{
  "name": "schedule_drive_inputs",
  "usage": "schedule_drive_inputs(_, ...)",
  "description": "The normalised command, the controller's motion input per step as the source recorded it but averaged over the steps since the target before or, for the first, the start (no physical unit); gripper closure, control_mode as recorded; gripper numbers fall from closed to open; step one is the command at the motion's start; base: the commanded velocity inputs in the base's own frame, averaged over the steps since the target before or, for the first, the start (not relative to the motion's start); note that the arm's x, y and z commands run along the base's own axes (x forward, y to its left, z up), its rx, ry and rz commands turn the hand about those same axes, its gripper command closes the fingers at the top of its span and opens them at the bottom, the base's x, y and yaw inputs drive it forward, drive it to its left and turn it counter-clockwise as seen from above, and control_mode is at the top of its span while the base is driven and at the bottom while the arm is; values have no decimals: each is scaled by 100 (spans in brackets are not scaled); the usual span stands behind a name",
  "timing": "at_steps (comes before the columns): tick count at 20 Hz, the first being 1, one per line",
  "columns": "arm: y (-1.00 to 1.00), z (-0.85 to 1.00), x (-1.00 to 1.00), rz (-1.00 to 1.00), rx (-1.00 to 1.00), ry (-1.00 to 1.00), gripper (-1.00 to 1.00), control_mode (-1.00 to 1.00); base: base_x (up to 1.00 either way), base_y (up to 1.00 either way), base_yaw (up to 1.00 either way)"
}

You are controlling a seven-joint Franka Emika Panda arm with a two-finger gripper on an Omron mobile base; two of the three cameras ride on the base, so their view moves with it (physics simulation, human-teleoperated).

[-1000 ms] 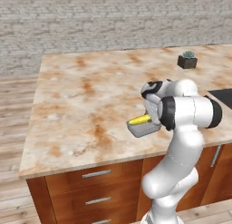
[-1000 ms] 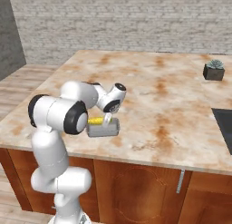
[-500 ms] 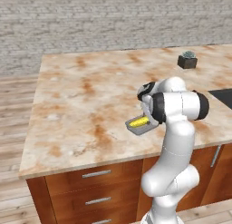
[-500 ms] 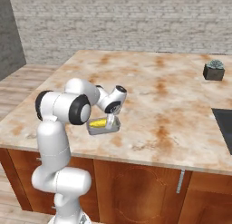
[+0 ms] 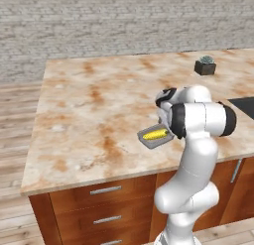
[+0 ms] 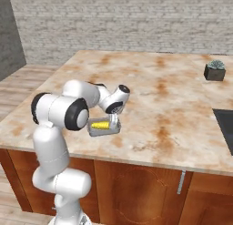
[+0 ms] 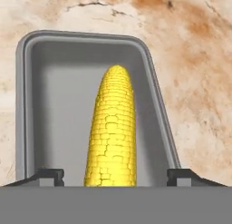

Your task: Take the bell pepper and corn out of the freezer and place them in the tupperware container on the counter. Then put the tupperware containing the vegetables back in the freezer.

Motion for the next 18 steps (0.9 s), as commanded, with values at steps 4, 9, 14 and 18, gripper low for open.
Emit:
schedule_drive_inputs(4, 1, 72, -46, 2, 2, -25, -100, -100, 0, 0, 0)
schedule_drive_inputs(9, 46, 100, -72, -1, 4, -27, -100, -100, 0, 0, 0)
schedule_drive_inputs(14, 59, 100, -55, -26, 5, 0, -100, -100, 0, 0, 0)
schedule_drive_inputs(18, 27, 100, -86, -52, 18, 8, -100, -100, 0, 0, 0)
